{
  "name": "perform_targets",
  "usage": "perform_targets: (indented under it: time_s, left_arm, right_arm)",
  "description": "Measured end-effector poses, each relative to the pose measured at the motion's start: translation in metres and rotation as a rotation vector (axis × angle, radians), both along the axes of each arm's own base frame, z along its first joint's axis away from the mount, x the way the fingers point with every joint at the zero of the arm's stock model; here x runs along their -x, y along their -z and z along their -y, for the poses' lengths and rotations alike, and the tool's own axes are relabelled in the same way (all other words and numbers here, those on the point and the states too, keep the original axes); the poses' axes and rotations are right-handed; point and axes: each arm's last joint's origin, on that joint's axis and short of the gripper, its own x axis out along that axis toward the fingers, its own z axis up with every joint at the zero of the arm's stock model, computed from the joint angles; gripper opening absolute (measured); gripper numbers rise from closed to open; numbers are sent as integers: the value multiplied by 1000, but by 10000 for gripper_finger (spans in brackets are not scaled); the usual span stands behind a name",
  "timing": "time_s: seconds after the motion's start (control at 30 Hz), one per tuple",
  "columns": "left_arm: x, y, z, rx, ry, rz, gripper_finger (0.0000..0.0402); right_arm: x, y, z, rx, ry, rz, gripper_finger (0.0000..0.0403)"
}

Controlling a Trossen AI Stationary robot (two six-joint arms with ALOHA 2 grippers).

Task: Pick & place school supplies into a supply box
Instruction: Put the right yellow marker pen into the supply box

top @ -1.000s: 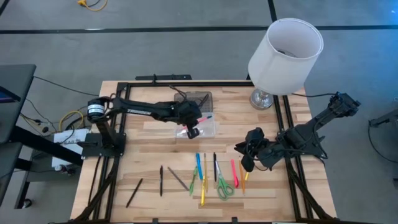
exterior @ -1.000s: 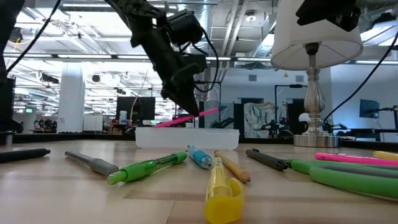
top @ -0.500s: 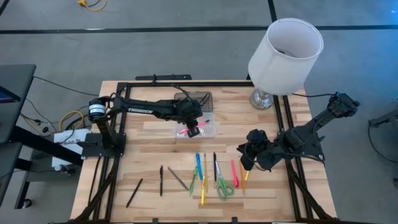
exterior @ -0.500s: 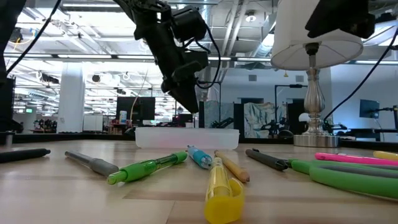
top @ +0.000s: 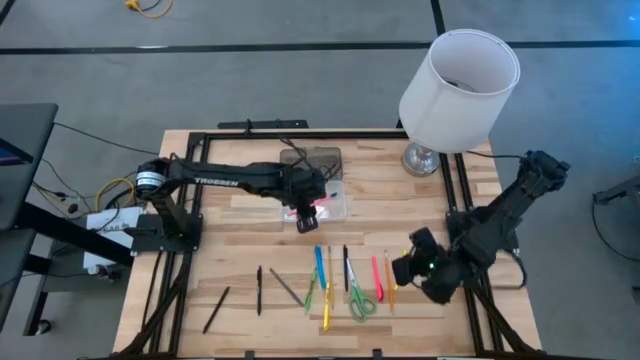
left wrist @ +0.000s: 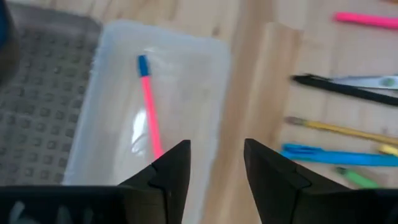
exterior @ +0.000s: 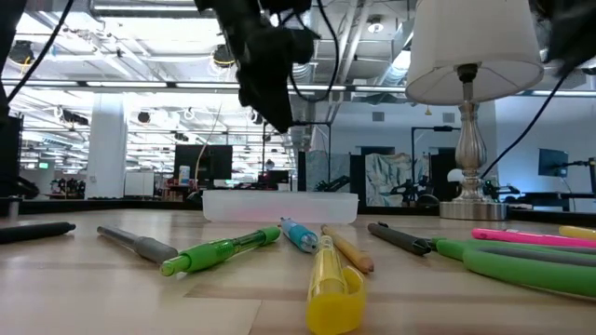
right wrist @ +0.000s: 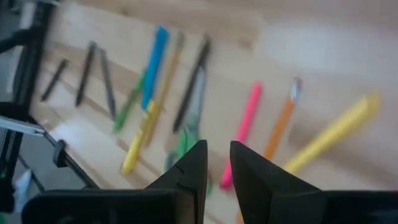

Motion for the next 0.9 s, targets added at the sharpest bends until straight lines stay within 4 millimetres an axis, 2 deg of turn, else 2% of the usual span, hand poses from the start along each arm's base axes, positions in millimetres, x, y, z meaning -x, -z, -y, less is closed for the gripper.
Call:
perform_targets:
  time_s: [0.23,0.57,0.67,0.9]
  left_arm:
    - [3,-8,32,-83,49,19,146]
    - [4,-8,45,-88,31,21,146]
    - [5,-8,47,-81,24,19,146]
    - [4,-9,48,-53,10,26,146]
  right_arm:
    - [-7,37,-25,-103,86,-176,63]
    - [-26,57,-20,-68,122,-233,63]
    - [-29,57,-21,-55,28,-232,63]
    - [-38,54,-27,99,-396,-175,63]
